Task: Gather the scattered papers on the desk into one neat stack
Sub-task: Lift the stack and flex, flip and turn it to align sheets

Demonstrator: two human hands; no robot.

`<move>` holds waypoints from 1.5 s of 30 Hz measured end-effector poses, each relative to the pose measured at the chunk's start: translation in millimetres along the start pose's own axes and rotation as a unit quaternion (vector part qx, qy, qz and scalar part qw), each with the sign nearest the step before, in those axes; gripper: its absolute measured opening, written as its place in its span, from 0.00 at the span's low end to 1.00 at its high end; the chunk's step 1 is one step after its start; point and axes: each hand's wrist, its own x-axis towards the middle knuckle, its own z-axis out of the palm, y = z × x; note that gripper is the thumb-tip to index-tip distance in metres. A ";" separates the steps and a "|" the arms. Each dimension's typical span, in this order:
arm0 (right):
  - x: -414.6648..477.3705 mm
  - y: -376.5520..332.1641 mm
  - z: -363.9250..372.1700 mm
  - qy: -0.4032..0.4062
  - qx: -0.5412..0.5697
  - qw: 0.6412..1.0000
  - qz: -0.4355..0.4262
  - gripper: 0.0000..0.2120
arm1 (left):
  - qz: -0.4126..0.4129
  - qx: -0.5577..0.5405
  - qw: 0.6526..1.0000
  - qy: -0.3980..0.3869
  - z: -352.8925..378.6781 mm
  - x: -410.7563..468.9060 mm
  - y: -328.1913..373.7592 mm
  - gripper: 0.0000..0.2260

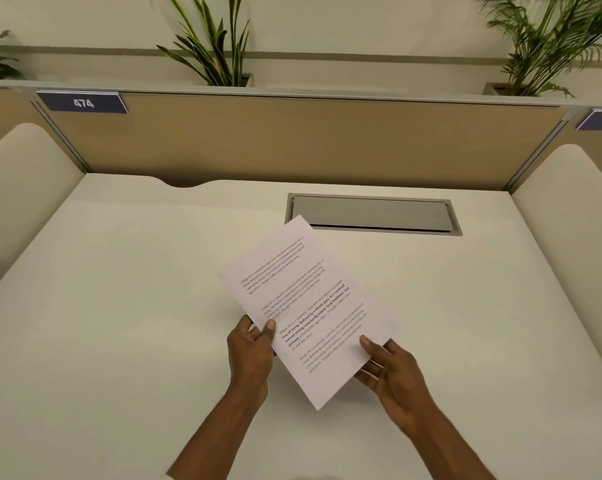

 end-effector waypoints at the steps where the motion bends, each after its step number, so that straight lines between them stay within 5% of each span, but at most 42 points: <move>1: -0.7 2.5 8.2 0.022 0.007 1.000 -0.015 0.24 | 0.000 -0.007 1.000 -0.004 3.5 -4.4 -2.1 0.11; 7: 3.5 -8.7 20.0 0.130 -0.019 0.985 -0.111 0.18 | -0.015 -0.045 0.998 -0.037 8.1 -18.1 -8.5 0.12; 11: 5.1 -31.7 0.5 0.115 -0.059 0.981 -0.144 0.16 | -0.023 -0.088 0.995 -0.030 -5.9 -5.5 1.3 0.04; 15: 5.5 -59.6 -37.0 0.046 -0.124 0.979 -0.153 0.17 | -0.005 -0.073 0.997 -0.037 -26.7 21.7 23.3 0.08; 20: 5.2 -86.5 -64.5 -0.047 -0.217 0.970 -0.105 0.26 | -0.037 0.085 0.964 -0.248 -42.9 50.9 48.6 0.18; 24: 3.1 -97.0 -54.4 -0.040 -0.282 0.952 -0.114 0.17 | -0.070 0.158 0.917 -0.360 -27.7 51.6 54.7 0.17; 28: 1.8 -98.0 -37.0 0.086 -0.303 0.928 -0.199 0.08 | 0.012 0.130 0.969 -0.212 -3.4 44.8 49.8 0.11; 32: 2.8 -77.0 -6.9 0.159 -0.296 0.900 -0.277 0.16 | 0.092 0.108 0.988 -0.059 20.3 33.1 31.6 0.12; 45: 20.6 -35.6 10.3 0.179 -0.177 0.931 -0.266 0.21 | 0.102 0.095 0.990 0.005 20.1 32.1 -6.4 0.14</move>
